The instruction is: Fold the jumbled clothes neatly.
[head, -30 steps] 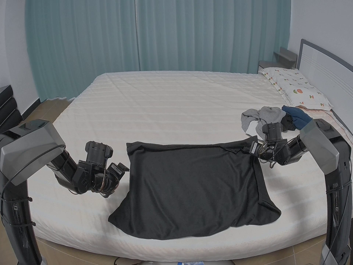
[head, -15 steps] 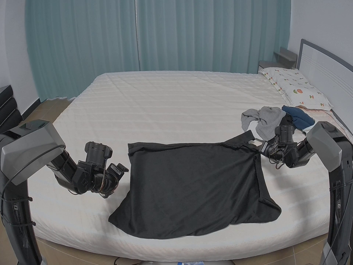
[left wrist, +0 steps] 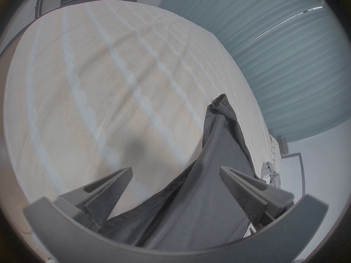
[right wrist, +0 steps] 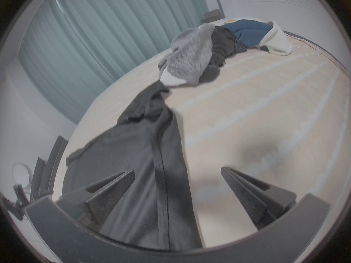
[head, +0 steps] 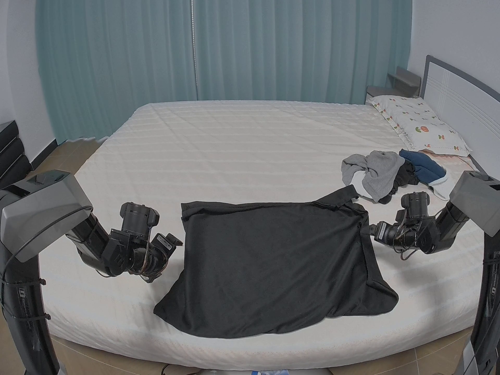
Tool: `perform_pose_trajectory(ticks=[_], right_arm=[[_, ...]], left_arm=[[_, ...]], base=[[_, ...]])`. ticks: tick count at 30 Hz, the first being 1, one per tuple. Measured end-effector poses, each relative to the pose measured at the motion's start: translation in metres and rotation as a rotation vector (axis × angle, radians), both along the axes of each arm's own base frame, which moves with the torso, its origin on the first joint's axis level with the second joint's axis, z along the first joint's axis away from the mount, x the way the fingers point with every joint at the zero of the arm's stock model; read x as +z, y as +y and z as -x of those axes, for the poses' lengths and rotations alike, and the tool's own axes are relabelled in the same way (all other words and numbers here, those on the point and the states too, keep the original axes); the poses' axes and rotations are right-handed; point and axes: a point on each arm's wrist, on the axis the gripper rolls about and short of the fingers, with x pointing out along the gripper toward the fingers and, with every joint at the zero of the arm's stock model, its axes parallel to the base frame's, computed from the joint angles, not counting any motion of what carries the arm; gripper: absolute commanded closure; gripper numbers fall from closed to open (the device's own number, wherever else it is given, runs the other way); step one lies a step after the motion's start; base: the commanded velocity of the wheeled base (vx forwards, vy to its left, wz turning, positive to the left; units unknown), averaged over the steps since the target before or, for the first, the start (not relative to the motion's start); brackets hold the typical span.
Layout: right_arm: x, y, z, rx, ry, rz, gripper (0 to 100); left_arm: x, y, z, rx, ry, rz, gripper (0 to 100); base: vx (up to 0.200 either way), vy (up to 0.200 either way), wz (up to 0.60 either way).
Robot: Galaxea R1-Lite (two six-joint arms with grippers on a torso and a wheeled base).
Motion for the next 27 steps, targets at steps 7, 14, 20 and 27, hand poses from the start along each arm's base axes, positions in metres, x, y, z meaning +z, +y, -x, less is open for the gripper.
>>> perform_pose_trajectory(ticks=[7, 14, 20, 27], right_arm=[[-0.002, 0.008, 0.044, 0.099, 0.042, 0.045, 0], [-0.005, 0.014, 0.072, 0.217, 0.058, 0.131, 0], [-0.009, 0.012, 0.084, 0.282, 0.081, 0.217, 0], [-0.01, -0.01, 0.092, 0.238, 0.11, 0.259, 0]], left_arm=[[-0.001, -0.001, 0.003, -0.006, 0.0, 0.001, 0], [-0.003, -0.003, 0.008, -0.018, -0.009, -0.001, 0], [-0.005, -0.004, 0.01, -0.022, -0.002, -0.003, 0], [-0.005, -0.004, 0.011, -0.024, -0.001, -0.004, 0]], base=[[0.0, 0.0, 0.0], [0.0, 0.0, 0.0], [0.0, 0.0, 0.0], [0.0, 0.0, 0.0]])
